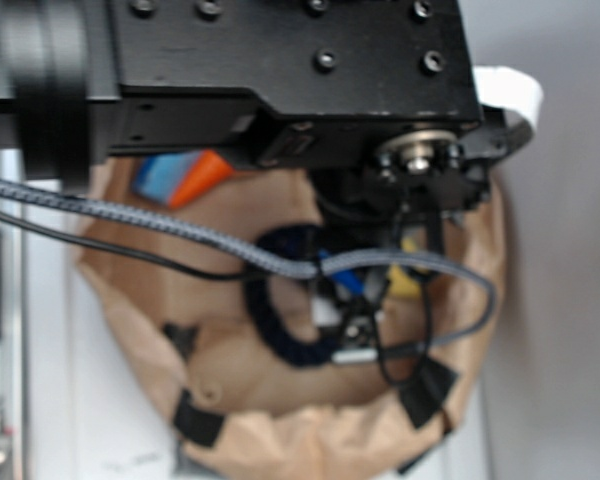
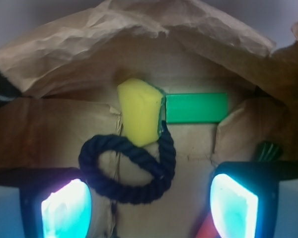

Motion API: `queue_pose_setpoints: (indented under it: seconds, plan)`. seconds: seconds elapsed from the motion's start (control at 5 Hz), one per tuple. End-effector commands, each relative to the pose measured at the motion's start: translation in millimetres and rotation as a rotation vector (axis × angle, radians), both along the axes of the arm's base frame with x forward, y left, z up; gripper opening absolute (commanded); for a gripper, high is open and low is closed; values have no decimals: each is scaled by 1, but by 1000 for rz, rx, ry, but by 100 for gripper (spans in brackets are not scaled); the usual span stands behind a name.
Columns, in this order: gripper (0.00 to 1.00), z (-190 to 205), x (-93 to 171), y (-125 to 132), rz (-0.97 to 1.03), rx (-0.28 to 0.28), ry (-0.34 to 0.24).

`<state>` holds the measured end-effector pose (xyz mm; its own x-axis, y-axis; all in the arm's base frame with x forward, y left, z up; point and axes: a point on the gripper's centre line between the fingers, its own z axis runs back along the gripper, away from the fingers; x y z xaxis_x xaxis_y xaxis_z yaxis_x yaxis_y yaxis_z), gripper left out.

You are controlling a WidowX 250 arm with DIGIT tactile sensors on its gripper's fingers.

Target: Grab the blue rope.

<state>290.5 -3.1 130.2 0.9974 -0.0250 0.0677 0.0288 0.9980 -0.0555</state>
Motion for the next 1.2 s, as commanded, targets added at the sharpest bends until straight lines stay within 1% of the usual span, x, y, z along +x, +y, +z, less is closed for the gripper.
queue_pose_setpoints:
  seconds: [0.0,0.2,0.4,0.6,0.8,1.0]
  plan:
    - [100,-33,-21,-3,-79,69,-55]
    - [100,-41,-34,-20,-84,106,-110]
    - [100,-49,-35,-35,-92,116,-108]
    - [100,-57,-27,-49,-97,112,-100]
    - [100,-70,-21,-60,-127,77,-53]
    - [100,-86,-22,-63,-148,35,-23]
